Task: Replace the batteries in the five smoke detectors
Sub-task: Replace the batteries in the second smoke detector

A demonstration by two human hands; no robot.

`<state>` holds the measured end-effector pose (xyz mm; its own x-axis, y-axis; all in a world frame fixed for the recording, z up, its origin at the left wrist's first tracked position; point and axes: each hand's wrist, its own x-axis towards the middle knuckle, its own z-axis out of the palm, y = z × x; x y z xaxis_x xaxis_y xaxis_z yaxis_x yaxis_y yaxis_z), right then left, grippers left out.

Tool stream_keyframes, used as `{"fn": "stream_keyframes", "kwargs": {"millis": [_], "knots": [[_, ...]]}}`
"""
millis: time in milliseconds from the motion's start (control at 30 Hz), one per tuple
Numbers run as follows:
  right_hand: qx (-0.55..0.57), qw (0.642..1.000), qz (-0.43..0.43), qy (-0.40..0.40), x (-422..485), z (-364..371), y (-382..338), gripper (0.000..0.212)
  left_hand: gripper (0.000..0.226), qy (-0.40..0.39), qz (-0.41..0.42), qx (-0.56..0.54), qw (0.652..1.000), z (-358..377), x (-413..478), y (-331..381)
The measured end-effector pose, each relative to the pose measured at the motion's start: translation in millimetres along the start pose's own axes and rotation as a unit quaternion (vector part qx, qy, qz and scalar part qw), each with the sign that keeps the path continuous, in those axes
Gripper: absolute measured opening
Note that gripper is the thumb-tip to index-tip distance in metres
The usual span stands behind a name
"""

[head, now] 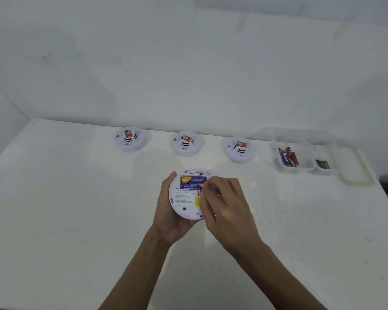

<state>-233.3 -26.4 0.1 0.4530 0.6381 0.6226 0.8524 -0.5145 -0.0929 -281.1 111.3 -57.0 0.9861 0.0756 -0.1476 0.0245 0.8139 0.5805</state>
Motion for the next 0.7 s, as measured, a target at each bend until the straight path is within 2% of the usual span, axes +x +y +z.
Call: {"fn": "stream_keyframes", "kwargs": {"millis": [67,167,300,367,400,433,500,600,700], "knots": [[0.009,1.000,-0.006,-0.014,-1.7,-0.9,4.1,0.037,0.055,0.018,-0.006,-0.006,1.000,3.5,-0.6,0.1],[0.054,0.998,0.013,-0.039,-5.7,-0.9,8.9,0.033,0.057,-0.017,-0.008,-0.045,0.999,6.1,-3.0,2.6],[0.194,0.974,0.116,0.033,-4.1,-8.1,17.2,0.035,0.062,-0.036,-0.042,-0.054,0.997,6.3,0.8,3.9],[0.189,0.966,0.167,0.063,-6.8,-7.2,26.9,0.029,0.066,-0.038,-0.047,-0.056,0.997,4.7,-1.9,4.6],[0.175,0.962,0.204,0.054,-9.9,-4.6,33.2,0.027,0.066,-0.034,-0.058,-0.058,0.996,3.2,-2.3,5.2],[0.156,0.955,0.251,0.025,-13.4,-0.7,39.3,0.025,0.066,-0.043,-0.069,-0.062,0.995,1.8,-2.1,4.8],[0.093,0.937,0.327,-0.086,-25.5,11.4,53.0,0.025,0.067,-0.088,-0.076,-0.072,0.991,-3.1,0.9,1.6],[-0.004,0.911,0.314,-0.269,-44.1,24.7,65.7,0.033,0.067,-0.102,-0.087,-0.065,0.989,-3.5,3.7,1.7],[-0.017,0.863,0.374,-0.340,-54.4,26.7,63.8,0.046,0.066,-0.102,-0.111,-0.075,0.986,-2.0,4.6,3.5]]}}
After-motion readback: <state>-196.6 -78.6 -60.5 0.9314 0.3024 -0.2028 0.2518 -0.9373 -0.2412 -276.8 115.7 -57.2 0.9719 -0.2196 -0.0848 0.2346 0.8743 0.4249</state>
